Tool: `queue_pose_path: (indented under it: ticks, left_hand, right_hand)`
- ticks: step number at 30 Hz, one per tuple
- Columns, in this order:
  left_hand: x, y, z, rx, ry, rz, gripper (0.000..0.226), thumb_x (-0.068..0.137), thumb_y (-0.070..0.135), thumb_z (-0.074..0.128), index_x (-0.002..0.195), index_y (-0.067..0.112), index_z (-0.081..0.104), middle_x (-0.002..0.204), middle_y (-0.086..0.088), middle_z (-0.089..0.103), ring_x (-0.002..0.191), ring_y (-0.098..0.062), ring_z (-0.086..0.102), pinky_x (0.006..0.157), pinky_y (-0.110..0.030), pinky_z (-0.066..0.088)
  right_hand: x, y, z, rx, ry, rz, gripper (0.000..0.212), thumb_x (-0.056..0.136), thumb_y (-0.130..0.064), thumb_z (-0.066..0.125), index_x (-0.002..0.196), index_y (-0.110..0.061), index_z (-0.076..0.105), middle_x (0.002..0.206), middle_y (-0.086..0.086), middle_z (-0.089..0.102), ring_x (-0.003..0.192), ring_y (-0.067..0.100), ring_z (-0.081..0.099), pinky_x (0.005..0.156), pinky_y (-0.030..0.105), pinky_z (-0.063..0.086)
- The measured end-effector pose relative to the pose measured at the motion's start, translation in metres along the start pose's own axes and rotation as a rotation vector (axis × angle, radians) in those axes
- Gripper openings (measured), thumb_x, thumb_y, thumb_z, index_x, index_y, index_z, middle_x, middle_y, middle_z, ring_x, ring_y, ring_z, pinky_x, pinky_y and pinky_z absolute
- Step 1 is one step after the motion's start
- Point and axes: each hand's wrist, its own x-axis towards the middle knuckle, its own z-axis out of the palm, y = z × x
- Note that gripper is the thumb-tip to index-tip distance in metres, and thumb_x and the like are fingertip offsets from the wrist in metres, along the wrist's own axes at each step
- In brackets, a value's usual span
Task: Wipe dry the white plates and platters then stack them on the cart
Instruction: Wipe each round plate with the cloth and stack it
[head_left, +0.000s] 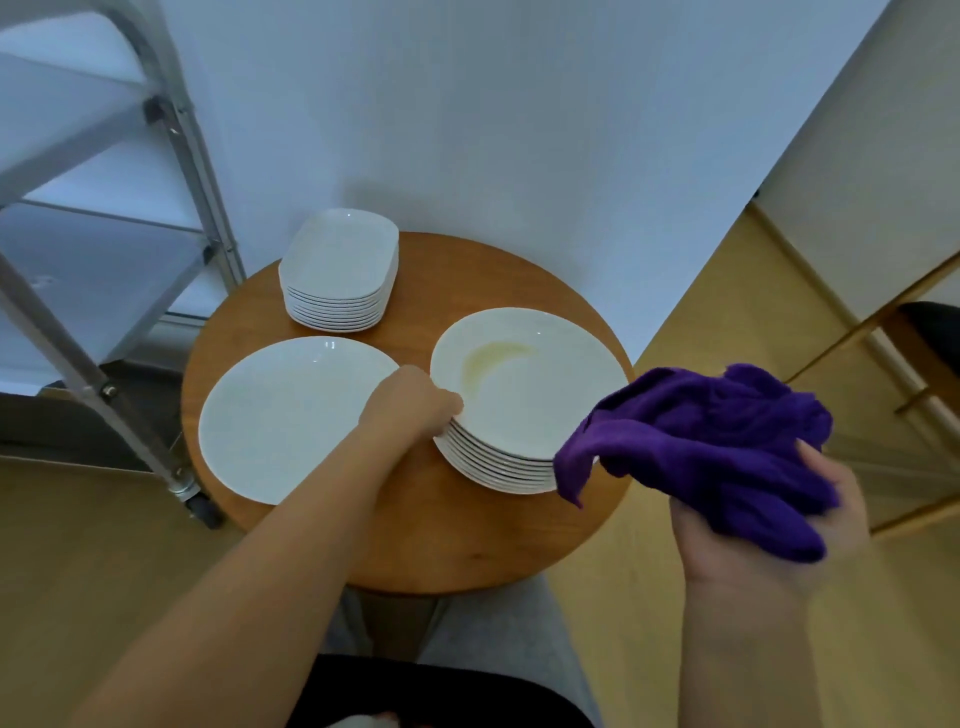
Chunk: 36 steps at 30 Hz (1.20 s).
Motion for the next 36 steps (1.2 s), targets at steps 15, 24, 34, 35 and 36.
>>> queue_pose_path:
  ticks: [15,24,34,35,36]
  left_hand:
    - [-0.065,-0.013,-0.028,-0.788,0.142,0.144,0.017,0.090,0.011,0.052,0.077,0.017,0.061,0.080,-0.002,0.067,0.051,-0.012,0.066,0.050,-0.022,0.056]
    - [-0.119,-0.047,-0.037,-0.754,0.082,0.144,0.025,0.085,0.022,0.064,0.081,-0.003,0.066,0.059,0.002,0.068,0.049,-0.007,0.064,0.045,-0.016,0.048]
    - [-0.118,-0.072,-0.071,-1.492,-0.202,-0.034,0.013,0.083,0.025,0.059,0.096,0.028,0.057,0.074,-0.004,0.074,0.065,-0.026,0.072,0.048,-0.039,0.056]
    - [-0.118,-0.076,-0.070,-1.540,-0.203,-0.034,0.013,0.085,0.022,0.057,0.096,0.027,0.057,0.075,-0.005,0.074,0.065,-0.027,0.071,0.048,-0.040,0.056]
    - [-0.119,-0.080,-0.068,-1.579,-0.200,-0.028,0.014,0.085,0.020,0.057,0.098,0.026,0.057,0.076,-0.006,0.074,0.067,-0.028,0.071,0.048,-0.042,0.056]
  right_hand:
    - [-0.018,0.050,-0.022,-0.311,0.446,-0.032,0.014,0.087,-0.008,0.055,0.080,-0.019,0.056,0.059,-0.009,0.061,0.052,0.005,0.059,0.047,0.015,0.046]
    - [-0.027,0.061,-0.022,-0.579,0.315,0.292,0.024,0.080,0.006,0.043,0.078,-0.008,0.064,0.068,0.003,0.069,0.057,0.021,0.065,0.050,0.023,0.050]
    - [-0.027,0.064,-0.002,-0.726,0.177,0.611,0.015,0.073,-0.003,0.062,0.087,-0.002,0.066,0.075,0.008,0.073,0.063,0.021,0.070,0.051,0.025,0.053]
    - [-0.024,0.065,0.001,-0.742,0.180,0.592,0.021,0.071,-0.010,0.068,0.092,-0.005,0.068,0.079,0.008,0.074,0.066,0.021,0.071,0.050,0.025,0.053]
    - [-0.020,0.065,0.003,-0.781,0.196,0.545,0.029,0.071,-0.018,0.072,0.098,-0.010,0.067,0.083,0.006,0.074,0.070,0.020,0.071,0.050,0.024,0.053]
